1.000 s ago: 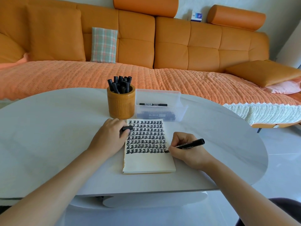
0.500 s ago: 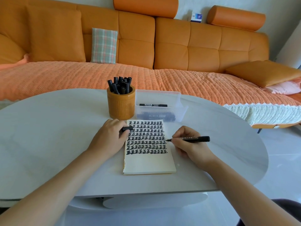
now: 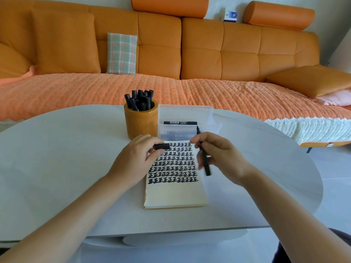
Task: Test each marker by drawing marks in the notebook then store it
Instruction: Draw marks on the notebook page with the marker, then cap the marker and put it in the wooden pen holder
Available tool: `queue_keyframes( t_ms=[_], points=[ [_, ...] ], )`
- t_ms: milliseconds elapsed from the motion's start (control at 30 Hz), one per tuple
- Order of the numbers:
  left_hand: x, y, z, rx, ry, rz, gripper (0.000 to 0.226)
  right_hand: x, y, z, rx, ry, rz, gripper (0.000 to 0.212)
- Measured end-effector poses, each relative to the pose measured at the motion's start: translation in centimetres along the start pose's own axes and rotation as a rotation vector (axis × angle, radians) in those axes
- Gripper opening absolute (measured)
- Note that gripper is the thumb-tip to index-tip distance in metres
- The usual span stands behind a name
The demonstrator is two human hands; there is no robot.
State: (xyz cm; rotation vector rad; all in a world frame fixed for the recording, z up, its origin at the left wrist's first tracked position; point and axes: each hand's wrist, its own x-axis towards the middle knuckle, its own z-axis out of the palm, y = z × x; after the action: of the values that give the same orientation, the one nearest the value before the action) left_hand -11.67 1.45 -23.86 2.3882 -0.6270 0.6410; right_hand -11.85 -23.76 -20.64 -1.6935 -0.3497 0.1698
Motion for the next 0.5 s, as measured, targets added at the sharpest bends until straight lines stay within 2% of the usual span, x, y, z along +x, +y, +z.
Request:
queue_keyframes(
  t_ms=[67,200,300,500],
  points=[
    [0.1,0.1,0.1,-0.002,-0.002,0.000,0.022,0.4,0.2,0.2,-0.222,0.032,-0.069,0.020],
    [0.4,0.1,0.0,-0.017,0.002,-0.005,0.024,1.0,0.7,0.6,-0.515,0.105,-0.089,0.025],
    [0.5,-0.1,0.0,-0.017,-0.001,-0.006,0.022,1.1,0.9,0.8,-0.614,0.131,-0.076,0.014],
    [0.5,-0.2,0.2,-0.034,-0.051,0.010,0.025,1.2,0.8,1.0,-0.652,0.125,-0.109,0.016]
  ],
)
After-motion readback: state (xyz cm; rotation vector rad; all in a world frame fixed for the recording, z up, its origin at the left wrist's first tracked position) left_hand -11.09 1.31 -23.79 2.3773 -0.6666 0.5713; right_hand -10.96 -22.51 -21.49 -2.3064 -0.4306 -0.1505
